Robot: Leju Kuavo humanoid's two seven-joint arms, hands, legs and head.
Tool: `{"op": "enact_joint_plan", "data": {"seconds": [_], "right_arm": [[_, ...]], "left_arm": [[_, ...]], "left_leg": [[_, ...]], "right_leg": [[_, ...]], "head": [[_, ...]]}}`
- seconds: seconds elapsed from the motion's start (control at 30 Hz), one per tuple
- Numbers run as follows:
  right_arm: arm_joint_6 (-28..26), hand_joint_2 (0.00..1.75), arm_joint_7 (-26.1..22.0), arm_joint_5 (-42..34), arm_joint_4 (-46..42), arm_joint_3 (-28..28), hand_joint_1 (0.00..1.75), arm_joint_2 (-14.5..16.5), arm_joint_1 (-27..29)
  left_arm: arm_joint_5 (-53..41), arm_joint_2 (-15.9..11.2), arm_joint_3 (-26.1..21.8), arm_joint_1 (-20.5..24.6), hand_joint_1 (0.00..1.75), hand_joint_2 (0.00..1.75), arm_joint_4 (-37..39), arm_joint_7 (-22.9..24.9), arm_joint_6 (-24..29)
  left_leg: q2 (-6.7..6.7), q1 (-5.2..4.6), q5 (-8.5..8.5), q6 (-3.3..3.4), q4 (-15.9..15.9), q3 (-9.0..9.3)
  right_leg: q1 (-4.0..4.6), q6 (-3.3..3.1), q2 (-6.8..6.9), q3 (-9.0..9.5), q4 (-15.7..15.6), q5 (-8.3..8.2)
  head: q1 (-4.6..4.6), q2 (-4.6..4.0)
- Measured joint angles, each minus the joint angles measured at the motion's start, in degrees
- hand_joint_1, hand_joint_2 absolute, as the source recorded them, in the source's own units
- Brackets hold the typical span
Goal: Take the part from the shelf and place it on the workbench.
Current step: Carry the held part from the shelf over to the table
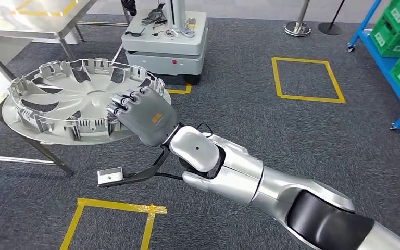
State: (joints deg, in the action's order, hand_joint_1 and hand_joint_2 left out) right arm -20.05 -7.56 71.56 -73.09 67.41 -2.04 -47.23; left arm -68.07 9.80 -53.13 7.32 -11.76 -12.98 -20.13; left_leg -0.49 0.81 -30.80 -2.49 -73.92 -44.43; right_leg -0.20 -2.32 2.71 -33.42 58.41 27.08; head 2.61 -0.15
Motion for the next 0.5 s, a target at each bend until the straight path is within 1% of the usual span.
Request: {"op": "enact_joint_plan", "data": {"seconds": [0.03, 0.07, 0.1, 0.13, 0.17, 0.2, 0.23, 0.27, 0.3, 0.33, 0.37, 0.4, 0.43, 0.47, 0.5], "right_arm": [[0.04, 1.75, -0.01, 0.0, 0.0, 0.01, 1.62, 0.0, 0.0], [0.07, 1.75, -0.01, -0.01, -0.01, 0.02, 1.62, 0.01, -0.01], [0.09, 1.75, 0.0, -0.01, -0.01, 0.02, 1.62, 0.01, -0.04], [0.09, 1.75, 0.01, -0.02, -0.02, 0.02, 1.62, 0.01, -0.08], [0.11, 1.75, 0.04, -0.04, -0.02, 0.02, 1.62, 0.0, -0.11], [0.12, 1.75, 0.08, -0.05, -0.02, 0.02, 1.62, 0.0, -0.15], [0.13, 1.75, 0.15, -0.08, -0.02, 0.02, 1.62, 0.0, -0.17], [0.14, 1.75, 0.26, -0.11, -0.02, 0.02, 1.62, 0.01, -0.18], [0.12, 1.75, 0.35, -0.14, -0.03, 0.02, 1.62, 0.01, -0.2], [0.07, 1.75, 0.44, -0.17, -0.05, 0.02, 1.62, 0.01, -0.2], [-0.04, 1.75, 0.52, -0.19, -0.08, 0.02, 1.62, -0.01, -0.2], [-0.17, 1.75, 0.61, -0.2, -0.11, 0.02, 1.62, -0.07, -0.16], [-0.33, 1.75, 0.73, -0.2, -0.13, 0.02, 1.62, -0.14, -0.07], [-0.51, 1.75, 0.9, -0.19, -0.13, 0.02, 1.62, -0.23, 0.08], [-0.71, 1.75, 1.09, -0.16, -0.11, 0.02, 1.62, -0.31, 0.28]], "left_arm": [[0.01, -0.03, 0.0, -0.04, 0.0, 0.0, 0.0, -0.01, 0.0], [0.02, -0.08, 0.0, -0.07, 0.0, 0.0, -0.01, -0.01, 0.0], [0.03, -0.13, 0.0, -0.07, 0.0, 0.0, -0.01, -0.02, 0.0], [0.04, -0.11, 0.0, -0.02, 0.0, 0.0, -0.01, -0.03, 0.0], [0.05, -0.1, 0.0, 0.04, 0.0, 0.0, -0.03, -0.05, 0.0], [0.07, -0.11, 0.0, 0.08, 0.0, 0.0, -0.05, -0.1, 0.0], [0.08, -0.12, 0.0, 0.07, 0.0, 0.0, -0.07, -0.14, 0.0], [0.09, -0.2, 0.0, 0.02, 0.0, 0.0, -0.09, -0.18, 0.0], [0.1, -0.24, 0.0, -0.07, 0.0, 0.0, -0.09, -0.2, 0.0], [0.1, -0.28, 0.0, -0.14, 0.0, 0.0, -0.1, -0.2, 0.0], [0.1, -0.33, 0.0, -0.16, 0.0, 0.0, -0.12, -0.2, 0.0], [0.08, -0.39, 0.0, -0.19, 0.0, 0.0, -0.14, -0.21, 0.0], [0.05, -0.48, 0.0, -0.22, 0.0, 0.0, -0.15, -0.24, 0.0], [0.03, -0.6, 0.0, -0.3, 0.0, 0.0, -0.15, -0.29, 0.0], [0.01, -0.77, 0.0, -0.47, 0.0, 0.0, -0.15, -0.33, 0.0]], "left_leg": [[0.24, 0.1, 0.51, -0.15, 0.16, 0.35], [0.66, 0.19, 1.91, -0.27, 2.54, 1.83], [1.86, 0.22, 3.49, -0.36, 6.39, 4.0], [3.48, 0.03, 4.52, -0.24, 9.85, 6.05], [4.67, -0.09, 5.13, 0.12, 12.36, 7.44], [5.47, -0.23, 5.2, 0.57, 13.62, 8.05], [5.22, -0.37, 5.07, 1.12, 13.67, 8.0], [4.28, -0.29, 5.2, 1.59, 13.73, 7.85], [3.49, -0.23, 5.29, 1.93, 13.81, 7.82], [2.66, -0.14, 5.4, 2.27, 13.88, 7.83], [1.85, -0.02, 5.52, 2.56, 13.96, 7.86], [1.03, 0.06, 5.6, 2.79, 14.0, 7.84], [0.16, 0.06, 5.65, 2.95, 13.99, 7.78], [-0.74, 0.02, 5.7, 3.07, 13.99, 7.72], [-1.67, -0.03, 5.74, 3.12, 13.98, 7.69]], "right_leg": [[-0.03, 0.06, 0.82, 0.0, 0.08, 0.11], [-0.08, 0.21, 1.57, 0.01, 0.23, 0.26], [-0.07, 0.46, 2.25, 0.02, 0.49, 0.49], [0.1, 0.78, 2.84, -0.01, 0.79, 0.77], [0.31, 1.1, 3.38, -0.03, 1.07, 1.05], [0.61, 1.4, 3.92, 0.0, 1.25, 1.25], [0.8, 1.63, 4.53, 0.08, 1.27, 1.36], [0.81, 1.86, 5.2, 0.26, 1.24, 1.48], [0.68, 2.21, 5.17, 0.39, 1.37, 1.76], [0.43, 2.55, 4.09, 0.23, 2.1, 2.43], [0.2, 2.87, 2.32, -0.48, 3.96, 3.68], [0.02, 3.11, 0.18, -1.87, 7.07, 5.37], [-0.06, 3.17, -1.41, -3.78, 11.07, 7.23], [-0.06, 3.17, -2.13, -5.76, 14.96, 8.67], [-0.03, 3.08, -2.41, -7.2, 17.54, 9.19]], "head": [[-0.01, 0.0], [-0.01, 0.0], [-0.02, 0.0], [-0.07, 0.0], [-0.03, 0.0], [0.02, 0.0], [0.07, 0.0], [0.17, 0.0], [0.19, 0.0], [0.2, 0.0], [0.25, 0.0], [0.3, 0.0], [0.33, 0.0], [0.37, 0.0], [0.37, 0.0]]}}
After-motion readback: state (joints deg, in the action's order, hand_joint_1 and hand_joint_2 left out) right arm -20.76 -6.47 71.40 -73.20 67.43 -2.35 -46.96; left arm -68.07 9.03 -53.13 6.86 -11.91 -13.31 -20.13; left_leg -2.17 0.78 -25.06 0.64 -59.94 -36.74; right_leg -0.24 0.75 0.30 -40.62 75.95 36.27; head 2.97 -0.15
